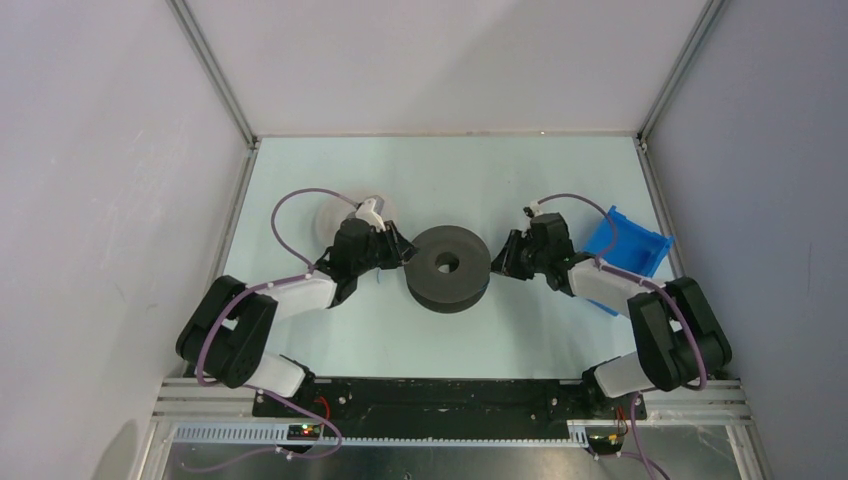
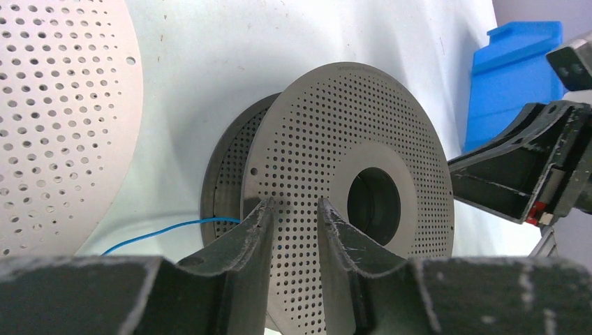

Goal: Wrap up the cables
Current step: Wrap the cable around the cable reel.

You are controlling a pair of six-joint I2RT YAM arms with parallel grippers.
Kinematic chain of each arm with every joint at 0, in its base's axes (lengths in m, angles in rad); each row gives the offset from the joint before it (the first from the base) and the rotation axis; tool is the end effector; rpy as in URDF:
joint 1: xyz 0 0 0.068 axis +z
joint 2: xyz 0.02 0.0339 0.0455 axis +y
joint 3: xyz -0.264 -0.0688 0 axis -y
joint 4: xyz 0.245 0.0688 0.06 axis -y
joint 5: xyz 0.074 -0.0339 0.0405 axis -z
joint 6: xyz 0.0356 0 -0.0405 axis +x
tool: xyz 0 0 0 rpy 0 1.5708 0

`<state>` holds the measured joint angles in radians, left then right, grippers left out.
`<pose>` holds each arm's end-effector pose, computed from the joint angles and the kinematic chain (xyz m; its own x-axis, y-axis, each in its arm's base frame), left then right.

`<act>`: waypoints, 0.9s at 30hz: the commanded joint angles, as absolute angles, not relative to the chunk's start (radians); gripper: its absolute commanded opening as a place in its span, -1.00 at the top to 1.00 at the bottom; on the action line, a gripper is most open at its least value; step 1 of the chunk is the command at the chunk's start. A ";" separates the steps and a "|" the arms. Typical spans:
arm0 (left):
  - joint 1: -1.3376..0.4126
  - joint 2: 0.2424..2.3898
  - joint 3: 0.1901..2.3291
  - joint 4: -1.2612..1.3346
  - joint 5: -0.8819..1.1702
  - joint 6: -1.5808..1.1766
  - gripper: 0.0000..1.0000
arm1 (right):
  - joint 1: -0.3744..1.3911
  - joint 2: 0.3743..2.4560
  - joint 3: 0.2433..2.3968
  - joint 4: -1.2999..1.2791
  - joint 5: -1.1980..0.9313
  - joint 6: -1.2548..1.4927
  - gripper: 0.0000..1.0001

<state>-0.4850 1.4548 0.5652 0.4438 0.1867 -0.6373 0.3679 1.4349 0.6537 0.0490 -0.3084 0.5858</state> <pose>0.2523 -0.1404 0.1762 -0.6673 -0.3092 -0.6775 0.2603 0.7555 -0.6012 0.2580 0.1110 0.1730 -0.8257 0.2463 -0.5075 -0.1162 0.8061 0.5803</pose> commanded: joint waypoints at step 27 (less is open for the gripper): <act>-0.495 1.411 0.535 0.389 0.155 -0.607 0.32 | 0.394 1.619 0.644 0.100 -0.121 0.679 0.65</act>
<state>-0.4877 1.4437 0.5632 0.4316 0.1677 -0.6350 0.4118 1.6165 0.6479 0.1833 -0.2218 0.7441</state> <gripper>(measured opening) 0.340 0.172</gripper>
